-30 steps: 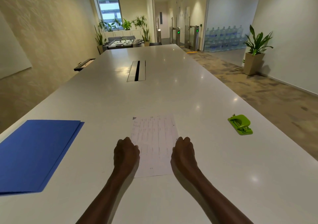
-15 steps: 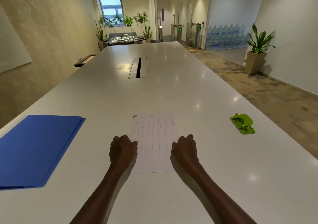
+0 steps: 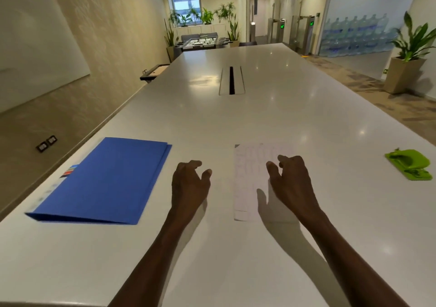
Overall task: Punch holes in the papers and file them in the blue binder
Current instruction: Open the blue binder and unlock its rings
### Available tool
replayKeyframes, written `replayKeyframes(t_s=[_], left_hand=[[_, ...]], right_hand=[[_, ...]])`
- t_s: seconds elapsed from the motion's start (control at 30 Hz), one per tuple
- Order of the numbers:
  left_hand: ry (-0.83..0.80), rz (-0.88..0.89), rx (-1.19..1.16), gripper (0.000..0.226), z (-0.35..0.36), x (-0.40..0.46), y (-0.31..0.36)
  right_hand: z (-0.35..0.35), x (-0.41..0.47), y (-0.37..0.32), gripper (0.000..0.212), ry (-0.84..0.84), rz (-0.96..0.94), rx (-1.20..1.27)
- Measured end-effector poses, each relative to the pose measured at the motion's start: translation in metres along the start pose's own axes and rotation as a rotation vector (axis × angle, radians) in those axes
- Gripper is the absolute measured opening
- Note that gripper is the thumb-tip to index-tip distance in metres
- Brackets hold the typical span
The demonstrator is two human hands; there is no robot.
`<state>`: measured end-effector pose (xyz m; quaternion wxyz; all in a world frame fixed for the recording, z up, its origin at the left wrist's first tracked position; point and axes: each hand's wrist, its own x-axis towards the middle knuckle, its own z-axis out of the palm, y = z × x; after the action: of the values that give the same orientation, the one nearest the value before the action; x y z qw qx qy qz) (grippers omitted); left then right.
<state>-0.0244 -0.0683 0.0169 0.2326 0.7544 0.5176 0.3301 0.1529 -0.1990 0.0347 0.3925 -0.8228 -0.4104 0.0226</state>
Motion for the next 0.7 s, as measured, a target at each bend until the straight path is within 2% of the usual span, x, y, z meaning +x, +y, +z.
replayKeyframes(t_s=[0.13, 0.23, 0.37, 0.5, 0.7], left_hand=[[-0.018, 0.114, -0.008, 0.041, -0.052, 0.013, -0.044], [-0.126, 0.173, 0.042, 0.049, -0.093, 0.022, -0.088], [-0.290, 0.203, 0.093, 0.058, -0.135, 0.036, -0.148], [-0.396, 0.244, 0.070, 0.062, -0.154, 0.038, -0.187], [-0.461, 0.332, 0.031, 0.074, -0.159, 0.036, -0.214]], right_hand=[[0.036, -0.015, -0.048, 0.036, 0.057, -0.095, 0.073], [0.072, -0.031, -0.089, 0.024, 0.043, -0.202, 0.131], [0.130, -0.058, -0.130, 0.033, -0.076, -0.324, 0.145], [0.178, -0.079, -0.148, 0.036, -0.116, -0.413, 0.059], [0.224, -0.098, -0.155, 0.044, -0.122, -0.399, -0.023]])
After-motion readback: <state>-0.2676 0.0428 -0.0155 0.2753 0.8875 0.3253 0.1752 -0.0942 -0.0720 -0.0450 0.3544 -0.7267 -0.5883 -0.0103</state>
